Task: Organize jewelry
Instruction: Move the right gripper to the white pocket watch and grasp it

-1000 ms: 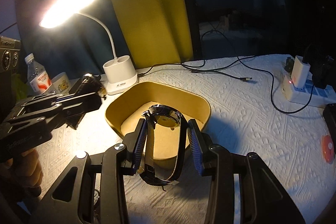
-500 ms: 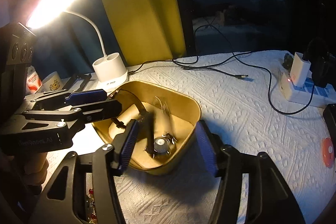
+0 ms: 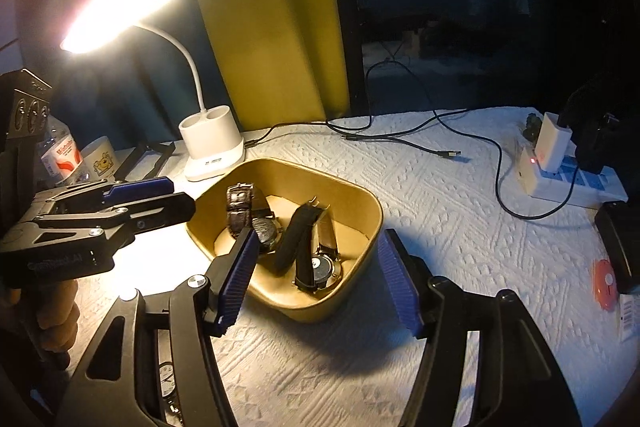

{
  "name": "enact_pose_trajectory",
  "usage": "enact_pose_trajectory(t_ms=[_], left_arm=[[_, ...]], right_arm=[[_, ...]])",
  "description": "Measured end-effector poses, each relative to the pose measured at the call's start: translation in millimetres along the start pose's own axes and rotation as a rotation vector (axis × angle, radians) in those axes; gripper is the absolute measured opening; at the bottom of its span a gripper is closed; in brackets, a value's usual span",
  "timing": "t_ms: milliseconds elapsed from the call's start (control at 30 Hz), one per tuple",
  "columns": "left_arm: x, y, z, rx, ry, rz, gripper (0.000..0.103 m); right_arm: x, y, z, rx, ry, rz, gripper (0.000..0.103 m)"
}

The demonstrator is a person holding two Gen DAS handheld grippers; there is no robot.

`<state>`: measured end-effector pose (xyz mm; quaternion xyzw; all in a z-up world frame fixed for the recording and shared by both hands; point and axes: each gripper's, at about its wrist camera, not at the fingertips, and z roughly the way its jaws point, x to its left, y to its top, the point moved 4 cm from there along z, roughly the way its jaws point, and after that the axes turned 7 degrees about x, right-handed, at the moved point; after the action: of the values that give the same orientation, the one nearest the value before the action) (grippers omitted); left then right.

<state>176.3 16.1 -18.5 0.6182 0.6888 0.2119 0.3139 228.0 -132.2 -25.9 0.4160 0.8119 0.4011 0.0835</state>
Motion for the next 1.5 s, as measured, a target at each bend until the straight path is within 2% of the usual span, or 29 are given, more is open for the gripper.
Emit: enact_pose_trajectory(t_ms=[233,633,1100,1333,1400,1467,1500], left_arm=[[3,-21,-20,-0.018,-0.016,-0.019,0.051],[18,-70,-44,-0.012,-0.025,-0.056,0.051],[47,-117,-59,0.005,-0.02,-0.12,0.051],[56,-127,-60,0.014,-0.015,-0.147,0.051],[57,-129,-59,0.02,-0.015,-0.152,0.051],[57,-131,-58,0.024,-0.014,-0.151,0.051],[57,-131,-57,0.026,-0.014,-0.151,0.051]], right_arm=[[16,-15,-16,-0.003,-0.008,-0.018,0.063],[46,-57,-22,0.061,-0.016,-0.023,0.062],[117,-98,5,0.173,0.067,-0.195,0.062],[127,-106,19,0.203,0.035,-0.237,0.062],[128,-106,20,0.198,0.013,-0.259,0.051],[127,-105,19,0.189,-0.02,-0.287,0.034],[125,-104,18,0.186,-0.018,-0.286,0.031]])
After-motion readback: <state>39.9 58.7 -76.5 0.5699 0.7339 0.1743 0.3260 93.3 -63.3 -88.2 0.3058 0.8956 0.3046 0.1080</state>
